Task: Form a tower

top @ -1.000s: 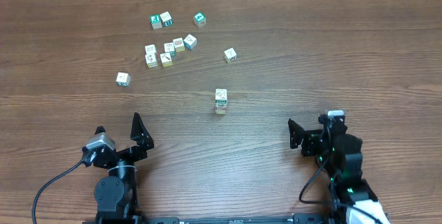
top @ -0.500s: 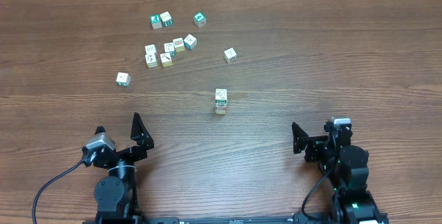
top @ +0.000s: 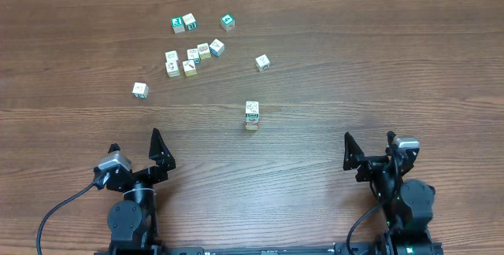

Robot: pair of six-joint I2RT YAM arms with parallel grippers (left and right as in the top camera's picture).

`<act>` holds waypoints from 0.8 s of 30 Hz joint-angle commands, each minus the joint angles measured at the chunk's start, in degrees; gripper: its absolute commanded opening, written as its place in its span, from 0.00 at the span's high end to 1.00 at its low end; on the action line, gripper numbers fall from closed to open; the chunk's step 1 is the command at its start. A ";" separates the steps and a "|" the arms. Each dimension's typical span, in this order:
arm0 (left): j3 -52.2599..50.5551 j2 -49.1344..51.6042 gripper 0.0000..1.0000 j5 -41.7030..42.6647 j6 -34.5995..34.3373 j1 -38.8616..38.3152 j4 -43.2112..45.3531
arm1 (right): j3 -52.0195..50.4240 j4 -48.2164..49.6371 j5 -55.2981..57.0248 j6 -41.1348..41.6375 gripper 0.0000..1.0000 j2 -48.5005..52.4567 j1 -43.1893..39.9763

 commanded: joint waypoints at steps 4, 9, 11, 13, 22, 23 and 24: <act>-0.20 -0.61 0.01 0.24 1.75 0.31 0.04 | -0.59 0.35 -0.48 1.01 0.00 -8.35 -0.37; -0.22 -0.61 0.00 0.24 1.73 0.31 0.04 | -0.57 0.52 -0.48 0.98 0.00 -9.79 -0.37; -0.22 -0.61 0.00 0.24 1.73 0.31 0.04 | -0.57 0.52 -0.48 0.98 0.00 -9.79 -0.37; -0.20 -0.61 0.01 0.24 1.75 0.31 0.04 | -0.57 0.52 -0.48 0.98 0.00 -9.79 -0.37; -0.20 -0.61 0.00 0.24 1.73 0.31 0.04 | -0.57 0.52 -0.48 0.98 0.00 -9.77 -0.37; -0.22 -0.61 0.01 0.24 1.73 0.31 0.04 | -0.57 0.52 -0.48 0.98 0.00 -9.77 -0.37; -0.20 -0.61 0.01 0.24 1.75 0.31 0.04 | -0.57 0.52 -0.48 0.98 0.00 -9.77 -0.37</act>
